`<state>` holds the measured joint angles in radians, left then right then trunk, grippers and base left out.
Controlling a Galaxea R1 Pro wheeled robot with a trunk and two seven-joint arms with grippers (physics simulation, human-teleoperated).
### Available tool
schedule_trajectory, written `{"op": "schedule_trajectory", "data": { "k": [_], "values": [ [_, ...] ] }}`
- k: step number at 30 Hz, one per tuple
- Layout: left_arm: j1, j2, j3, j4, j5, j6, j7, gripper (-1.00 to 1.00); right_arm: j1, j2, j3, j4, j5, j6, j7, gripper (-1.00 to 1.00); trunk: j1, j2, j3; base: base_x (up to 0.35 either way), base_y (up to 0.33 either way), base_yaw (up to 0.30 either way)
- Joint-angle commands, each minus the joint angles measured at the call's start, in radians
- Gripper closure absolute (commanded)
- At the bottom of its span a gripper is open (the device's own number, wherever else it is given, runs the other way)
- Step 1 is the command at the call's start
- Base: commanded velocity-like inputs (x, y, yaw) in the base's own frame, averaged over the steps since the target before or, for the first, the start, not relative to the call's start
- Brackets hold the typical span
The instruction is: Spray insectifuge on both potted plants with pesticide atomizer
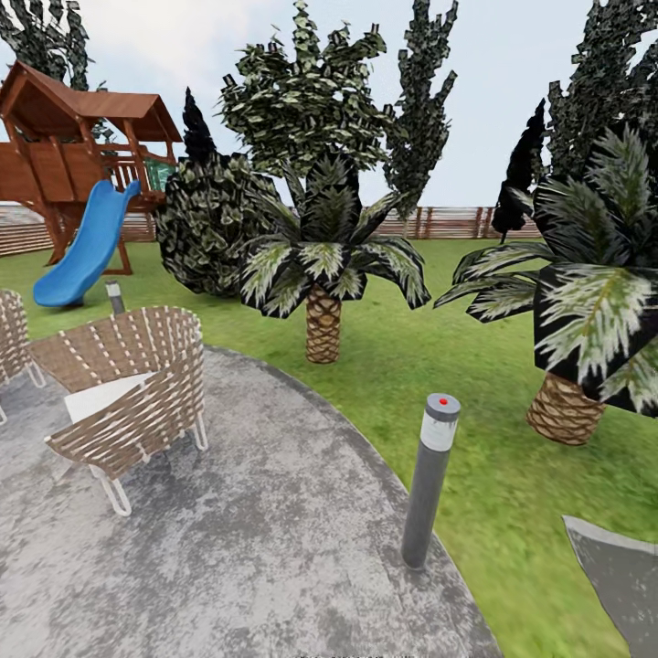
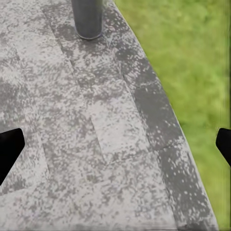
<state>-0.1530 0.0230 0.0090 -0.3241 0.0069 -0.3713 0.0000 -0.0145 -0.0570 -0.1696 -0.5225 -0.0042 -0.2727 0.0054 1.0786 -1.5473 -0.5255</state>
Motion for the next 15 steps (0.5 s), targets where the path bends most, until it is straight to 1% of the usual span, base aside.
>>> {"op": "schedule_trajectory", "data": {
  "k": [1,8,10,13,15],
  "values": [
    [0.0,0.0,0.001,0.0,0.001,-0.003,0.001,-1.0,-0.001,0.0,-0.002,0.001,0.0,-0.003,0.001,-1.0,0.004,-0.008,-0.006,0.0,0.0,-0.203],
    [0.0,0.001,0.002,0.0,0.001,-0.002,0.001,-1.0,-0.001,0.0,-0.002,0.002,0.0,-0.003,0.0,-1.0,0.031,-0.057,-0.036,0.0,0.0,-0.203],
    [0.0,0.004,0.007,0.0,0.001,-0.002,0.002,-1.0,-0.001,0.0,-0.002,0.002,0.0,-0.003,0.0,-1.0,0.038,-0.071,-0.045,0.0,0.0,-0.203],
    [0.0,0.008,0.035,0.0,0.002,-0.003,0.001,-1.0,-0.001,0.0,-0.002,0.002,0.0,-0.003,-0.001,-1.0,0.05,-0.092,-0.058,0.0,0.0,-0.203],
    [0.0,0.009,0.062,0.0,0.002,-0.004,-0.001,-1.0,-0.001,0.0,-0.003,0.002,0.0,-0.003,-0.001,-1.0,0.058,-0.106,-0.067,0.0,0.0,-0.203]
  ]
}}
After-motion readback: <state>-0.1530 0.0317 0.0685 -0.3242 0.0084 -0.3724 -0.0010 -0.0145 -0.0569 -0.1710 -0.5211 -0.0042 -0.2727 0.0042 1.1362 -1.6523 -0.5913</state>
